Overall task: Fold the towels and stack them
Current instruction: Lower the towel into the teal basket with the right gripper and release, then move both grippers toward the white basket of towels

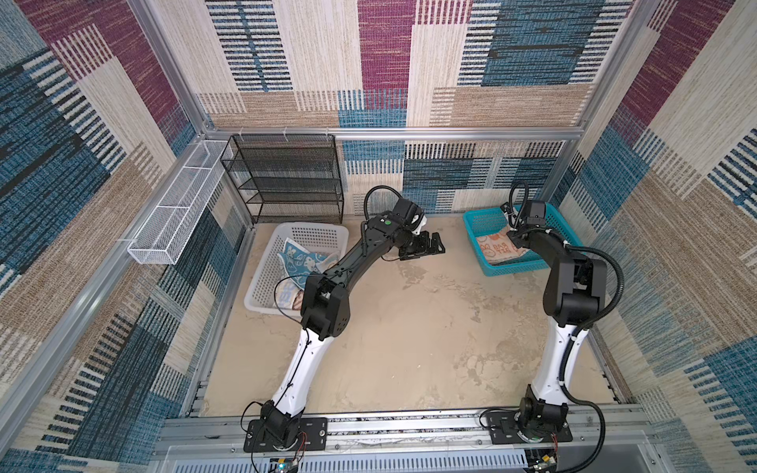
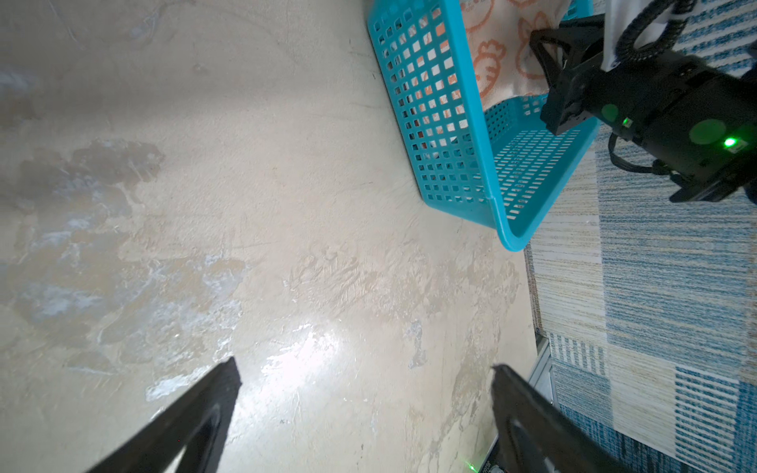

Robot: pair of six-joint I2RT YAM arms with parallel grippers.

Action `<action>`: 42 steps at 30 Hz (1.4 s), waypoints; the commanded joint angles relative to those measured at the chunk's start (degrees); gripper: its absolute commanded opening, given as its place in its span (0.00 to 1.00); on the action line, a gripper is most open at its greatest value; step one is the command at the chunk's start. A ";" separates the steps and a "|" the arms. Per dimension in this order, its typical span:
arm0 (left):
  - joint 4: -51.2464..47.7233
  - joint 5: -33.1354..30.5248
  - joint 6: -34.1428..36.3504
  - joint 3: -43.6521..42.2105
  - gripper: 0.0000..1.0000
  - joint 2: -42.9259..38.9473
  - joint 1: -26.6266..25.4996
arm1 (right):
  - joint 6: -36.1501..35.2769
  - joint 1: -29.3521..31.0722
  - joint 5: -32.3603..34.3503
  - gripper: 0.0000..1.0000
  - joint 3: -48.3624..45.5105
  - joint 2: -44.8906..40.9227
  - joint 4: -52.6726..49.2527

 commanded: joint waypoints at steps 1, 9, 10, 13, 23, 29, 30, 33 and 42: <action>-0.05 0.36 1.60 -0.11 0.99 0.33 0.05 | 0.25 -0.30 -0.19 0.00 0.53 0.94 -0.34; -0.19 0.29 1.91 -0.37 0.99 0.51 0.05 | 4.78 -1.87 2.29 0.28 4.90 4.41 -1.17; -0.29 0.29 1.96 -0.46 0.99 0.44 0.07 | 5.34 -1.93 2.46 0.38 5.63 4.56 -0.94; -0.78 0.11 2.26 -0.74 0.99 0.18 0.14 | 7.87 -1.93 4.40 0.67 6.74 4.40 0.48; -1.10 -1.98 3.06 -6.58 0.99 -5.83 0.12 | 21.34 -1.85 2.13 0.99 6.92 -2.76 -2.75; -1.08 -5.57 3.74 -13.88 0.99 -14.24 -0.34 | 36.03 -1.62 -7.72 0.99 4.85 -13.31 -8.97; -1.05 -6.29 3.85 -15.39 0.99 -16.09 -0.52 | 38.30 -1.58 -10.44 0.99 3.97 -15.49 -9.51; -1.01 -9.03 4.15 -20.77 0.99 -22.50 -0.77 | 45.08 -0.78 -14.67 0.99 1.71 -20.86 -10.69; -1.03 -21.15 5.51 -40.44 0.99 -45.56 -1.09 | 55.61 7.20 -15.43 0.99 -2.82 -32.60 -15.56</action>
